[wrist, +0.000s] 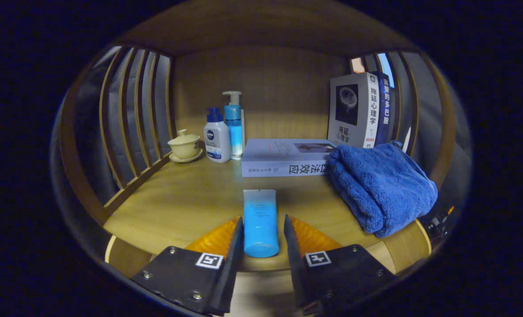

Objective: Pull open the drawer, take out the items inside it, and place them on the countertop above the cabinet.

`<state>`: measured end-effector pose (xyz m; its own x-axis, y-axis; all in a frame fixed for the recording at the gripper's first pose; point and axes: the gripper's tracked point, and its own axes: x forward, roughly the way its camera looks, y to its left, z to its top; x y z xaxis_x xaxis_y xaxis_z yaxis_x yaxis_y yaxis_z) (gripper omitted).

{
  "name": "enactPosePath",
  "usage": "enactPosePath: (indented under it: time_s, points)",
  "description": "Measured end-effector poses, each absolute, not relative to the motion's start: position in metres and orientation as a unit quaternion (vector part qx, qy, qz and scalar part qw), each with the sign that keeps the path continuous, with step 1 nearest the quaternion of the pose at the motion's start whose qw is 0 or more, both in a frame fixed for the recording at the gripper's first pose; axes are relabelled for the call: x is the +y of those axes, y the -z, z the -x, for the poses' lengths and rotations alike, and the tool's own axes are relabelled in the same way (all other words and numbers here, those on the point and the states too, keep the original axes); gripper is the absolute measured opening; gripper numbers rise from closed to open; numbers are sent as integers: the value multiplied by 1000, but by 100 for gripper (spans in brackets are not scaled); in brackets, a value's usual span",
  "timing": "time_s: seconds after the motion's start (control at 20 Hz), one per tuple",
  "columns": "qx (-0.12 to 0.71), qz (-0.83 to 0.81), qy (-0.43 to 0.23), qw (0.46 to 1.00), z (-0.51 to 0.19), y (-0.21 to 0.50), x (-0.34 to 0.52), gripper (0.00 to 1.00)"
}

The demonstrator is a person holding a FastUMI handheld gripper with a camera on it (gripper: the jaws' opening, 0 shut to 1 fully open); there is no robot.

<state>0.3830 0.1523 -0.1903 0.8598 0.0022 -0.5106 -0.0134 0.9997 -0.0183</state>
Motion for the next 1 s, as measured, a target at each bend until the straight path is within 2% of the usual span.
enactPosePath:
  time_s: [0.05,0.1,0.15,0.45,0.65,0.85,1.0]
  points:
    - [253,10,-2,967,-383,185,151,56]
    - [238,8,-2,971,-384,178,151,69]
    - [220,6,-2,976,-385,170,152,71]
    - [124,-4,8,992,-378,128,146,71]
    - [31,-15,16,999,-364,89,142,71]
    - [-18,-21,28,999,-337,68,134,71]
    - [-22,-23,44,999,-310,66,117,71]
